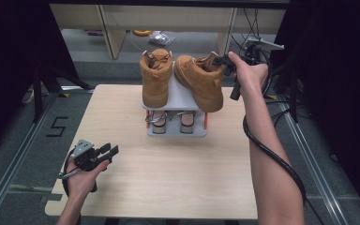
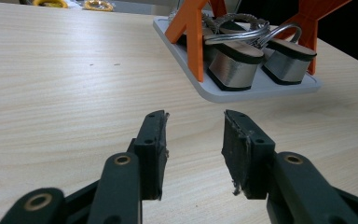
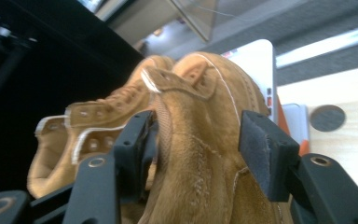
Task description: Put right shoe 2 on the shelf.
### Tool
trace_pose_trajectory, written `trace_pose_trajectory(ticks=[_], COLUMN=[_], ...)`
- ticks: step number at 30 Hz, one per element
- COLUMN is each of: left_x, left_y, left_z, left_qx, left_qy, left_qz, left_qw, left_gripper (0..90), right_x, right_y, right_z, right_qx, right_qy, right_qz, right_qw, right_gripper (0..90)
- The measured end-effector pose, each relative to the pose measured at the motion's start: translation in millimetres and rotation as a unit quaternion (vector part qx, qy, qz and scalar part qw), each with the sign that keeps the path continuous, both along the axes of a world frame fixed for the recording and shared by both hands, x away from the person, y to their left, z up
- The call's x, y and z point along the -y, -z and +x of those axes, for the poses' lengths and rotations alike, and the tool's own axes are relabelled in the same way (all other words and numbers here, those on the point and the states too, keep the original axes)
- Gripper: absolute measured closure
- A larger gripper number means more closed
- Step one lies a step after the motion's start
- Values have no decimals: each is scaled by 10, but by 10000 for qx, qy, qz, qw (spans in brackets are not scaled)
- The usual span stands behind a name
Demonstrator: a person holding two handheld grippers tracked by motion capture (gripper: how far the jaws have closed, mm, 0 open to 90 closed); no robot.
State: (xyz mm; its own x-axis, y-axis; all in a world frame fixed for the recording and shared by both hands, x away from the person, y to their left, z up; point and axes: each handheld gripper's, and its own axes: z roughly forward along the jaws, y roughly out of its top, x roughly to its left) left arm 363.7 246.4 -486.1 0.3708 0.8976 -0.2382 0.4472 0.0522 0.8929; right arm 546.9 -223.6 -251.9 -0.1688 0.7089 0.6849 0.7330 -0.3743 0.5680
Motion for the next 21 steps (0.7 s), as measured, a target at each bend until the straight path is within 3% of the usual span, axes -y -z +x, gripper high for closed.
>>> trace_pose_trajectory(ticks=[2,5,7,10,12,13,16,17,18,19,21], left_x=[3,4,5,7,9,7,1,-8,-8,-14,-22], left_y=[-5,-5,-7,-10,-10,-15,-25,-30,-30,-31,-20], left_z=[-9,-13,-15,-17,-19,-26,-27,-32,-32,-35,-32], left_qx=[-17,-7,-1,28,35,58,83,81,81,55,80], left_qy=[-34,-41,-38,-25,-26,-38,-63,-123,-123,-134,-137], left_qz=[49,40,41,50,67,68,68,79,79,97,76], left_qw=[10000,10000,10000,10000,10000,10000,9999,9999,9999,9998,9998], left_gripper=[590,587,586,583,583,586,590,592,594,595,597], right_x=[111,211,252,417,438,482,505,517,517,503,499], right_y=[-49,-89,-86,-42,-20,56,165,311,311,465,537], right_z=[-52,-130,-155,-245,-264,-292,-312,-328,-328,-362,-381], right_qx=[224,181,167,103,45,-92,-192,-230,-230,-303,-332], right_qy=[76,99,134,162,141,43,-28,-192,-192,-331,-428], right_qz=[-7,121,28,-4,-32,-171,-363,-712,-712,-808,-947], right_qw=[9997,9997,9998,9998,9999,9998,9992,9970,9970,9957,9940], right_gripper=[444,467,484,614,631,703,773,831,831,871,888])
